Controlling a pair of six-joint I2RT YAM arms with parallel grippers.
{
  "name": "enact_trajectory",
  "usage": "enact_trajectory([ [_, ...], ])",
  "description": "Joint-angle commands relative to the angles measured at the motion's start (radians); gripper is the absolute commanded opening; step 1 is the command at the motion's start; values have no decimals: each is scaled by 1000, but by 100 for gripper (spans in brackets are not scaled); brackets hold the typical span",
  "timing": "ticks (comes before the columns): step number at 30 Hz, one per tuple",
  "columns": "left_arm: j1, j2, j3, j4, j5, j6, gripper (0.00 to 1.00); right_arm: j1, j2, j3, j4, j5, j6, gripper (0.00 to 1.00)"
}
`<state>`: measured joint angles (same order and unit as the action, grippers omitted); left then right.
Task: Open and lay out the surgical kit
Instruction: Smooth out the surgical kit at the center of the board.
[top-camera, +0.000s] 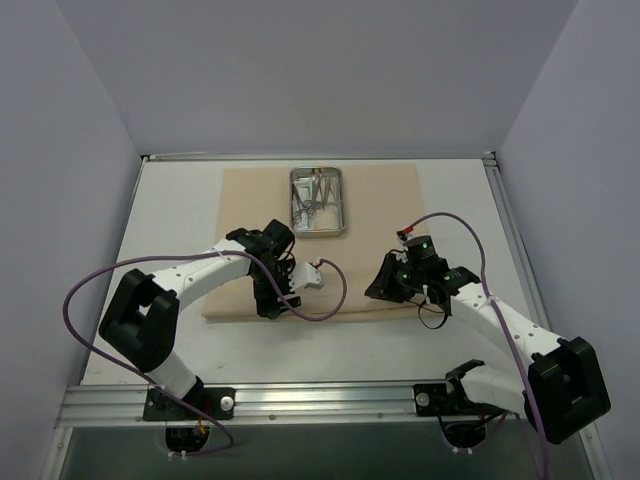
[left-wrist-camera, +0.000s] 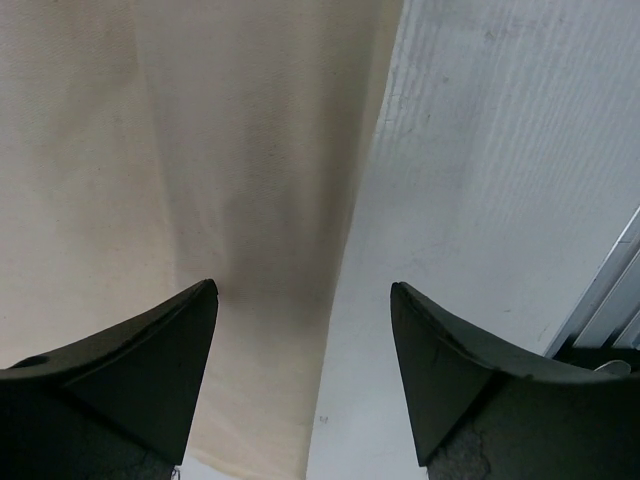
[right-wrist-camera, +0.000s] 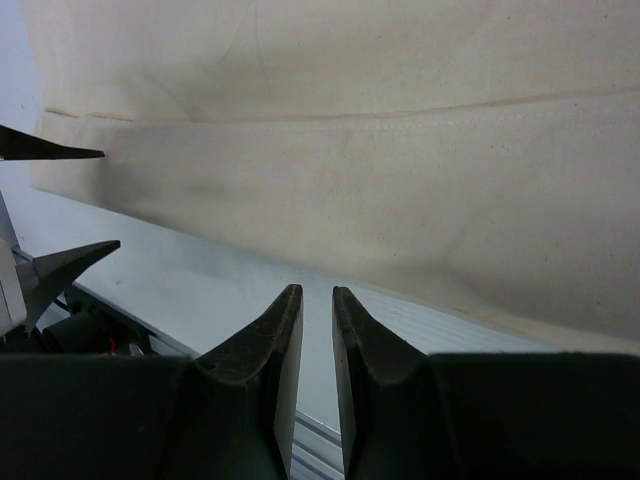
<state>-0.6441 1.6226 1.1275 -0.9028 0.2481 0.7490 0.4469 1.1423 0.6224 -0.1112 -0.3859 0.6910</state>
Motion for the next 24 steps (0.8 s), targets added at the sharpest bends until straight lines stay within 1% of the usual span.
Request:
enact_trajectory([
  [1,-9,-3,-2,-10,22,46,79,7,20,17,34,2,-11,15],
  [4,-9,-1,-15,16,23,46,78,6,33,22,41,2,-16,15],
  [5,-9,2,-20,28,2,36,68,6,39,20,44,2,-21,15],
  [7,-8,20,-17,48,-10,21,53,7,54,25,42,1,-36,14],
  [8,-5,25,-9,47,-13,18,41,6,60,33,38,1,-41,14],
  [11,3,33,0,51,-13,9,24,7,68,48,31,-4,-54,13],
  [12,6,30,12,50,-12,1,16,6,65,53,28,-4,-57,13],
  [14,33,17,37,38,6,-8,14,6,63,59,24,-4,-71,13],
  [15,47,13,52,21,41,-13,12,6,63,63,24,-8,-77,12],
  [16,61,5,78,16,55,-16,3,4,66,65,22,-11,-87,12],
  [19,106,-3,106,25,59,-31,2,4,85,79,24,-33,-116,12],
  [24,164,3,147,97,43,-105,2,10,102,111,65,-50,-166,9],
])
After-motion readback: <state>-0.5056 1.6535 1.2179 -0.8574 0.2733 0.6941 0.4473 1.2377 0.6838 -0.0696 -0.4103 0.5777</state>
